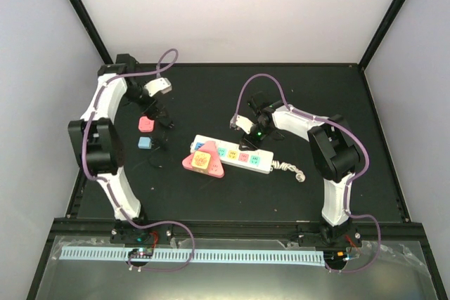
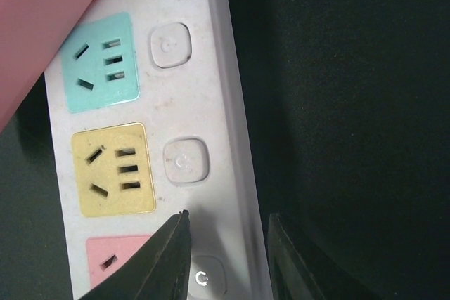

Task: Pull the plug off the socket

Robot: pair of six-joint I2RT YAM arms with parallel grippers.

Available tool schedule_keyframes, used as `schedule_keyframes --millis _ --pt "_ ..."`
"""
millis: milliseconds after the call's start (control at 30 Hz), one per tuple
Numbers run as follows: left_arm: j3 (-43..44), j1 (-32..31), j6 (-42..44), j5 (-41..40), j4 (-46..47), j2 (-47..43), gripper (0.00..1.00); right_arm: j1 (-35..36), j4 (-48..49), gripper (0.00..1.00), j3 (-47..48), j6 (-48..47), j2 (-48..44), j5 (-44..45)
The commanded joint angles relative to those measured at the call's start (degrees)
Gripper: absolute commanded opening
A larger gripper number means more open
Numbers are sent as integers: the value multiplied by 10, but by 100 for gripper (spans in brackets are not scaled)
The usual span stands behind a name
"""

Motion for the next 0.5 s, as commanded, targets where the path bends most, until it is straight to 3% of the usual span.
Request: schedule_keyframes --millis 0,133,267,467 --pt "-35 1 -13 43 18 -93 99 4 -8 34 -29 2 35 56" --pt "-112 2 -60 49 97 -200 99 4 -12 37 -23 3 27 51" --pt "-195 3 -92 109 155 -290 99 4 -12 39 -21 4 10 51" --pt "-239 -3 -53 181 98 -349 99 4 -9 45 -27 6 -27 28"
